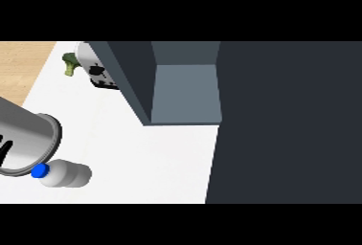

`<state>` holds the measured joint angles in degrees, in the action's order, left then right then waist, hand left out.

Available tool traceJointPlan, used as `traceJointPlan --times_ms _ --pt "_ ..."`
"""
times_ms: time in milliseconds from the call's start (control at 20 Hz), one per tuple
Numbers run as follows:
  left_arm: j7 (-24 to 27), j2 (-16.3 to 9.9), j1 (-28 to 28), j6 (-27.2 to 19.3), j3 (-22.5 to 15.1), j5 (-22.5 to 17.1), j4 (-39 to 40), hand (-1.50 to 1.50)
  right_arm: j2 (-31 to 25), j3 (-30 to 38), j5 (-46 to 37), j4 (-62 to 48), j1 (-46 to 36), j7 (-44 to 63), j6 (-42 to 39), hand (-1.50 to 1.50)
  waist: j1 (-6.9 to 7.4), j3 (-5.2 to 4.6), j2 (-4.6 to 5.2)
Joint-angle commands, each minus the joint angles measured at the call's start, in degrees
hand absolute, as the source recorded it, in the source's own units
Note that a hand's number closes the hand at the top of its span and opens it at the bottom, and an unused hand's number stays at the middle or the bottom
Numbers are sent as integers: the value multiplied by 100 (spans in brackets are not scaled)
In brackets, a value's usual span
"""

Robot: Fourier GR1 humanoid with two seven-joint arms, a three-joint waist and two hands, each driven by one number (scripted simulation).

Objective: Pick up the bottled water, place it into the cabinet and close the cabinet

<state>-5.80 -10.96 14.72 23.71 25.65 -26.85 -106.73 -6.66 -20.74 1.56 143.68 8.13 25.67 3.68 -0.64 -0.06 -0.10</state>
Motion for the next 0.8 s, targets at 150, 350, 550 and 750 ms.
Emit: traceJointPlan --times_ms 150,350,550,750 --pt "903 59 -455 306 -89 717 1444 -150 -114 -196 -320 1017 -2 656 186 -150 2 -2 0" --pt "1316 144 -337 392 -159 1028 1642 -150 -157 -265 -254 765 348 28 34 -150 29 6 -3" --pt "2196 186 -762 279 -220 1688 2908 -150 -273 -365 -215 1262 197 576 175 -150 -50 -2 -5" --pt "2444 8 -678 393 -120 1744 3252 -150 -286 -209 -300 1094 -104 620 345 -150 3 0 -2"
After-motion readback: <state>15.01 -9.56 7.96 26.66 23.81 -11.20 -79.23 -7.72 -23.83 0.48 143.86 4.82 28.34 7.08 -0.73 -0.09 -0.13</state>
